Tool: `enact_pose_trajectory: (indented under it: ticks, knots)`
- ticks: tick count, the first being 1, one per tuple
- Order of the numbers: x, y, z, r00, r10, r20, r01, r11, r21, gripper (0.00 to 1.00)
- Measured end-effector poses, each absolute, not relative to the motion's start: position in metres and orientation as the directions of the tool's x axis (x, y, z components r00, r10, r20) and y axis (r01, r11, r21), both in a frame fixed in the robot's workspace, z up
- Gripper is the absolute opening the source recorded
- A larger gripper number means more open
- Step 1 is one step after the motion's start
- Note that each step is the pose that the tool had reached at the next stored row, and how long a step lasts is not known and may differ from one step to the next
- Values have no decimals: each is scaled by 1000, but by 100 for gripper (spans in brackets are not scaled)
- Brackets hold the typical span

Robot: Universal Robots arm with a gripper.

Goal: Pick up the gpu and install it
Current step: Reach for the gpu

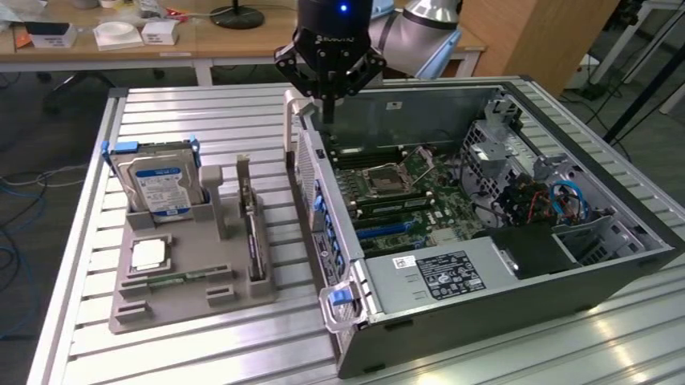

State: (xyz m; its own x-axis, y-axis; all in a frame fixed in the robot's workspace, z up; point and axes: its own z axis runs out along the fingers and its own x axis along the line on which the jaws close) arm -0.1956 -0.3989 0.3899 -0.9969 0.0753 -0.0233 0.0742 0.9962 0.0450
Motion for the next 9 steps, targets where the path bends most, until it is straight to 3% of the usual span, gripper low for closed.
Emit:
enact_pose_trajectory:
  ticks: [9]
  knots:
    - [-205, -399, 390, -997, 75, -23, 74, 996, 45, 11]
